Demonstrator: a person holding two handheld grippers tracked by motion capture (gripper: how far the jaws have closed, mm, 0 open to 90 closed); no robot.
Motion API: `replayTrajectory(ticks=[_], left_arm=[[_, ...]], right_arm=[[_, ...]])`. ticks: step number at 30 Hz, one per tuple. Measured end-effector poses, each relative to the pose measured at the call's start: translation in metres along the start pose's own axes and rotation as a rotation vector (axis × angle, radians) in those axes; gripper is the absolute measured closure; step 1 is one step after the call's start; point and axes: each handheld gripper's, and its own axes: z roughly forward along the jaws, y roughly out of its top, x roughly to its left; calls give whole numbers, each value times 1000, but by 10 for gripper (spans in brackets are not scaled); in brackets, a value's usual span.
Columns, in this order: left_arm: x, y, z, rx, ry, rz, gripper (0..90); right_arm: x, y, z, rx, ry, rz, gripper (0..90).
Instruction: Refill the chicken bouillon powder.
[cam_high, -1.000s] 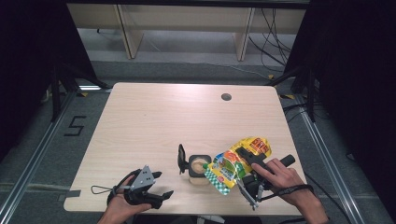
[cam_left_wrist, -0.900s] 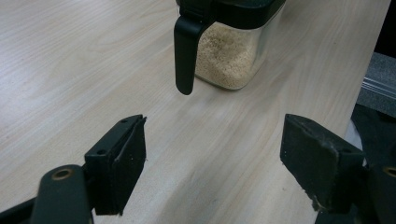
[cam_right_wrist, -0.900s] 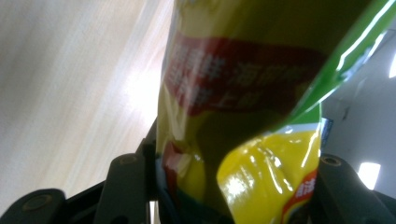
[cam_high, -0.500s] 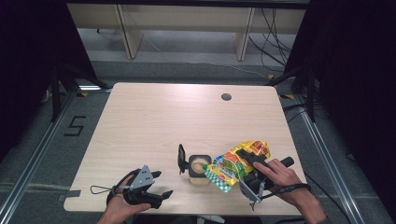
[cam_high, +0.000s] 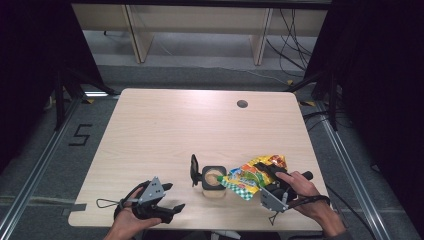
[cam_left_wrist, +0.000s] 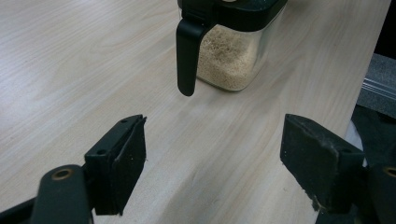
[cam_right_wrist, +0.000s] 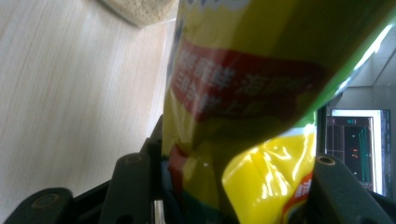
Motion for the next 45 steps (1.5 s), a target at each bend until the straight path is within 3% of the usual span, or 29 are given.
replayTrajectory(ticks=[2,3,6,7,8,9,11,14,15,16,19,21,22,24,25,27,29,34,39,40,43,45], left_arm=[[0,0,0,-2,-1,-3,221],[0,0,0,-2,-1,-3,221],[0,0,0,-4,1,-4,221],[0,0,0,-3,1,-4,221],[1,0,0,-7,2,10,221],[1,0,0,-2,3,7,221],[0,0,0,1,1,-7,221],[1,0,0,8,0,3,221],[2,0,0,2,-1,20,221],[1,0,0,6,1,1,221],[2,1,0,7,1,23,221],[1,0,0,7,2,7,221],[1,0,0,8,2,0,221],[2,1,0,7,0,22,221],[1,0,0,7,1,10,222],[0,0,0,-1,3,-4,221],[1,0,0,-3,4,9,221],[1,1,0,-4,5,8,222],[1,1,-1,-5,6,8,221],[2,1,-1,-3,5,7,221],[2,1,-1,3,8,12,221],[2,1,-1,2,4,14,222]], right_arm=[[-2,-1,1,-51,6,2,544],[0,-2,0,-47,12,50,544],[-1,-4,0,-63,-1,50,544],[3,-5,0,-59,11,120,544],[-1,-6,1,-77,6,66,544],[0,-8,1,-82,9,94,544],[-1,-10,2,-84,14,86,544],[0,-14,3,-86,11,142,545],[3,-16,2,-85,21,205,545],[2,-18,3,-94,14,219,546],[-1,-25,5,-108,16,225,560],[0,-28,5,-114,14,278,567],[-2,-29,6,-122,12,260,571],[0,-33,7,-119,17,309,577],[1,-35,7,-121,30,357,579],[1,-39,8,-132,40,396,581],[-1,-43,11,-148,25,420,581],[-3,-57,10,-167,3,551,582],[-7,-69,13,-169,-3,571,582],[-6,-72,14,-168,-7,608,583],[-7,-79,16,-172,-6,653,583],[-6,-87,17,-171,-14,727,587]])
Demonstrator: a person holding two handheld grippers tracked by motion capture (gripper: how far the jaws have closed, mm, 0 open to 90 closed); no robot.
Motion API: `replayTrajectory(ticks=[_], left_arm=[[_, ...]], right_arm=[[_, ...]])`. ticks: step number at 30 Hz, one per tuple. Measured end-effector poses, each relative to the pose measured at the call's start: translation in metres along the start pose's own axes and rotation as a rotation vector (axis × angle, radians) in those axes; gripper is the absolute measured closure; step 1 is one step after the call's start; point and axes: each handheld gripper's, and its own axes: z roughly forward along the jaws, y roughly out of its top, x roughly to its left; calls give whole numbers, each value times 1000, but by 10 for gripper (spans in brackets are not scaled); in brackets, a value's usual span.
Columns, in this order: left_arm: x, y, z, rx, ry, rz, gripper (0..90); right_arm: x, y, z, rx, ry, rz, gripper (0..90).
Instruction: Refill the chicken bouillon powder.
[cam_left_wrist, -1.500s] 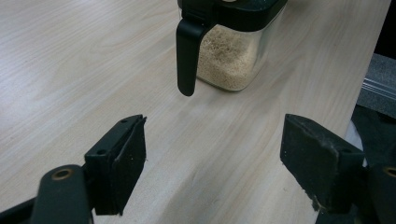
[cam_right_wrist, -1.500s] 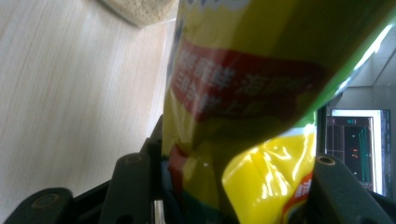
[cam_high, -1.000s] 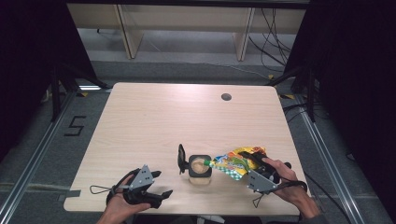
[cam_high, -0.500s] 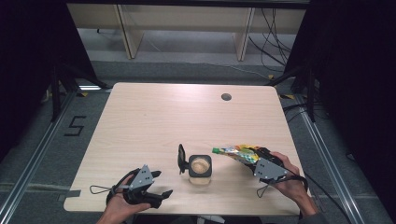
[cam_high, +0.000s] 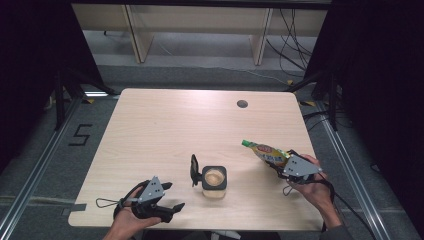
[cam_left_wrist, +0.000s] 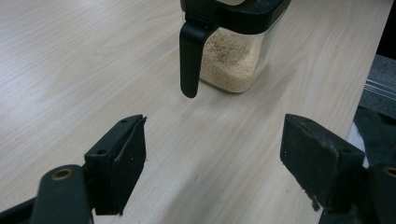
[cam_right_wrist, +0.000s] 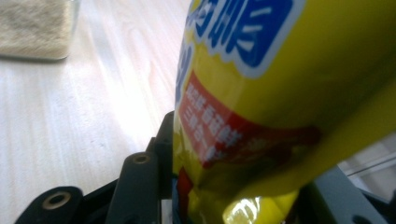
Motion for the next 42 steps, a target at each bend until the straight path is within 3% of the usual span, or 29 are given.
replayTrajectory(ticks=[1,3,5,7,8,9,24,26,27,29,31,33,36,37,38,40,42], left_arm=[[-1,0,0,1,5,-6,221],[0,0,0,1,7,-3,221],[0,0,0,2,4,0,221],[0,0,-1,-3,3,-6,221],[0,0,0,-16,5,-7,221],[-1,0,0,-17,-1,-22,221],[1,-1,-1,4,7,-5,221],[0,-1,-1,-3,10,-14,221],[0,-1,-1,-3,8,-18,221],[0,-1,0,-13,7,-20,221],[2,-1,-1,-7,6,10,221],[1,-1,-1,-2,9,-8,221],[1,-1,-2,-12,9,-7,221],[0,-1,-2,-7,9,-26,221],[2,-1,-3,7,8,6,221],[1,-1,-2,6,9,-11,221],[0,-1,-1,-11,10,-16,222]], right_arm=[[-3,-2,1,-11,-3,-6,587],[-3,-7,1,6,-4,45,588],[-5,-11,3,23,-6,57,590],[-7,-14,2,10,-11,97,590],[-11,-15,2,-3,-27,65,590],[-8,-16,1,13,-24,120,589],[-9,-20,-7,5,-79,259,577],[-8,-19,-9,22,-59,288,573],[-7,-19,-10,29,-61,309,562],[-7,-18,-10,23,-82,299,542],[-8,-18,-12,25,-94,297,524],[-7,-19,-14,26,-101,318,501],[-5,-21,-20,9,-112,397,444],[-5,-22,-23,7,-111,407,433],[-5,-23,-25,4,-115,398,422],[-5,-24,-30,5,-145,415,351],[-5,-26,-34,0,-150,477,344]])
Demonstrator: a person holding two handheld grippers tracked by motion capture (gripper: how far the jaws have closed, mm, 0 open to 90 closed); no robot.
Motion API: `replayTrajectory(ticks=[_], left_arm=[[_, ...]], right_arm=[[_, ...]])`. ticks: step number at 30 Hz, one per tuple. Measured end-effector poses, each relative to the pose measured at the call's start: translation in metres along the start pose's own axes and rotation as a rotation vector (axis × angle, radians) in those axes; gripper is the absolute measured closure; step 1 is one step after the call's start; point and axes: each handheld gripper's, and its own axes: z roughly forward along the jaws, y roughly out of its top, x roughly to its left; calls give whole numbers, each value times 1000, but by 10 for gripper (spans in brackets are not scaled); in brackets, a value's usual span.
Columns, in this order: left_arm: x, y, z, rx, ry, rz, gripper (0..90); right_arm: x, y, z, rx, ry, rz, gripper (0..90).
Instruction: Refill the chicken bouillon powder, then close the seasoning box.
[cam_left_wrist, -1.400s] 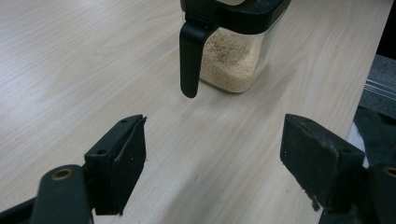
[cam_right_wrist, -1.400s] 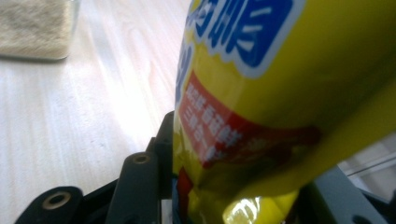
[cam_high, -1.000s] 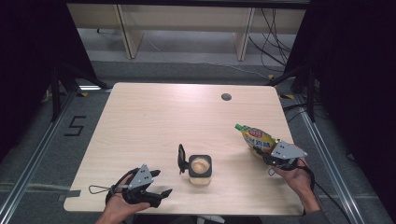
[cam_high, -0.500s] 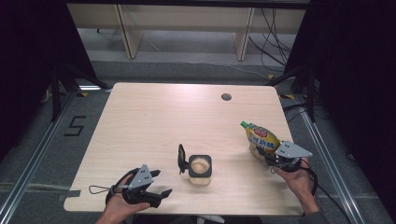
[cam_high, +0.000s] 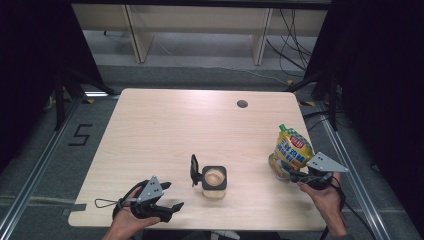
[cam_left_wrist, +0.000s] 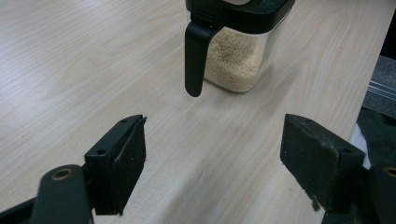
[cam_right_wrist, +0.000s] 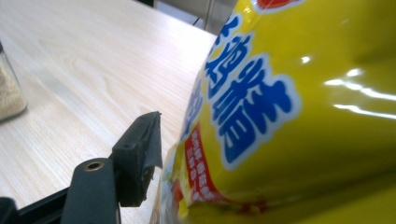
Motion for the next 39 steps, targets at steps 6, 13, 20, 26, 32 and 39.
replayTrajectory(ticks=[6,13,20,26,32,39], left_arm=[[2,0,0,22,7,21,221],[2,1,0,-3,3,0,221],[3,2,1,4,6,7,221],[2,1,1,12,2,-4,221],[1,0,0,-6,11,-20,221],[5,2,-3,7,28,-18,221]], right_arm=[[2,0,-7,1,-10,-44,309],[10,-3,-21,49,-44,-7,258],[23,-11,-34,143,-29,30,252],[36,-14,-42,179,-16,55,255],[47,-15,-48,204,-4,36,258],[61,-13,-51,222,45,42,262]])
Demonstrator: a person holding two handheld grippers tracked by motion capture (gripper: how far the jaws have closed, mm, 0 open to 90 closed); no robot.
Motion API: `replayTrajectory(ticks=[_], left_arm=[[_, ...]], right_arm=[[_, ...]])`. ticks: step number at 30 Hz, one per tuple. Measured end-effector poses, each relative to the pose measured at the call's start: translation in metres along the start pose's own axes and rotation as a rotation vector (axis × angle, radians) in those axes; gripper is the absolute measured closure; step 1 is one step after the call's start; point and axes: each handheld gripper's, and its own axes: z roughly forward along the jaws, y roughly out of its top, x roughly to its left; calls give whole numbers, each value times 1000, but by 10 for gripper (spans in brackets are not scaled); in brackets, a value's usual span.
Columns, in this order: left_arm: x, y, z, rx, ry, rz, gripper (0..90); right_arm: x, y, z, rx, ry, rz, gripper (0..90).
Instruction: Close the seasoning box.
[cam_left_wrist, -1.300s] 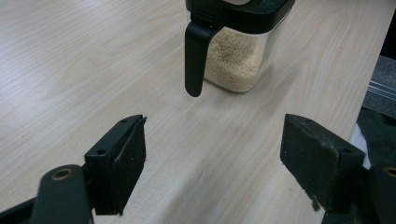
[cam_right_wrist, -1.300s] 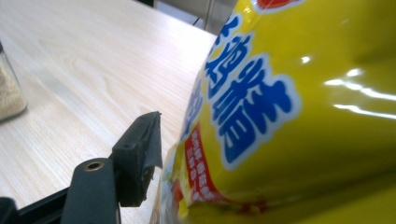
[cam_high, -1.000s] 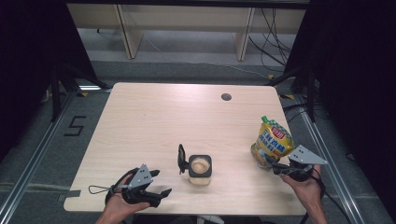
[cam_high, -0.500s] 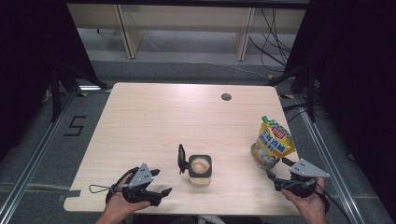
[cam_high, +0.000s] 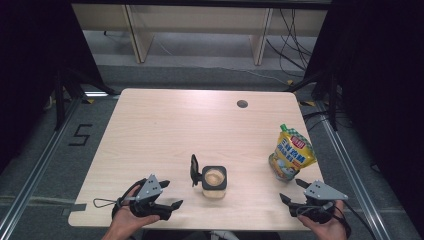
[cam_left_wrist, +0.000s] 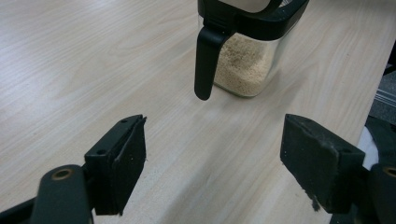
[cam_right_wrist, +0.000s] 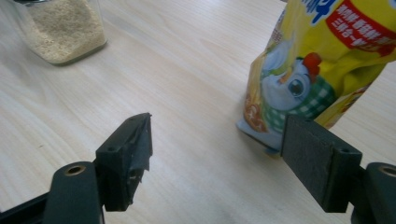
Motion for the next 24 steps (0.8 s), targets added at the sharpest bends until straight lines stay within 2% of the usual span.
replayTrajectory(ticks=[1,2,5,6,7,8,10,11,13,14,19,20,21,22,23,24], left_arm=[[0,1,0,-19,0,2,221],[0,1,-1,-20,3,-7,224],[2,3,-2,-30,2,-18,226],[4,4,-2,-37,-2,-4,228],[3,4,-2,-47,-7,-39,239],[4,5,-2,-49,-7,-22,251],[4,6,-2,-48,-6,-17,283],[4,6,-2,-44,-14,-22,302],[2,8,-2,-54,-11,-41,352],[4,10,-3,-64,-13,-25,373],[3,17,-5,-81,-6,-19,525],[2,19,-5,-85,-16,-15,548],[2,22,-5,-85,-14,10,581],[2,23,-5,-88,-14,19,616],[1,25,-6,-92,-7,7,649],[2,28,-6,-95,-5,33,678]], right_arm=[[0,0,0,-10,-7,-18,263],[2,0,0,-5,7,-7,263],[6,0,-1,-5,8,-11,265],[7,1,-1,-6,13,-16,269],[7,1,0,-4,19,-26,269],[8,2,0,-11,21,-43,270],[11,3,-1,-12,20,-40,271],[13,4,-1,-11,17,-31,271],[13,4,1,-28,26,-53,272],[14,5,0,-23,25,-56,271],[15,4,3,-8,35,-68,274],[15,4,3,-8,34,-67,274],[15,4,3,-9,35,-66,274],[15,4,3,-10,36,-66,274],[15,4,3,-10,36,-65,274],[15,4,4,-9,36,-67,274]])
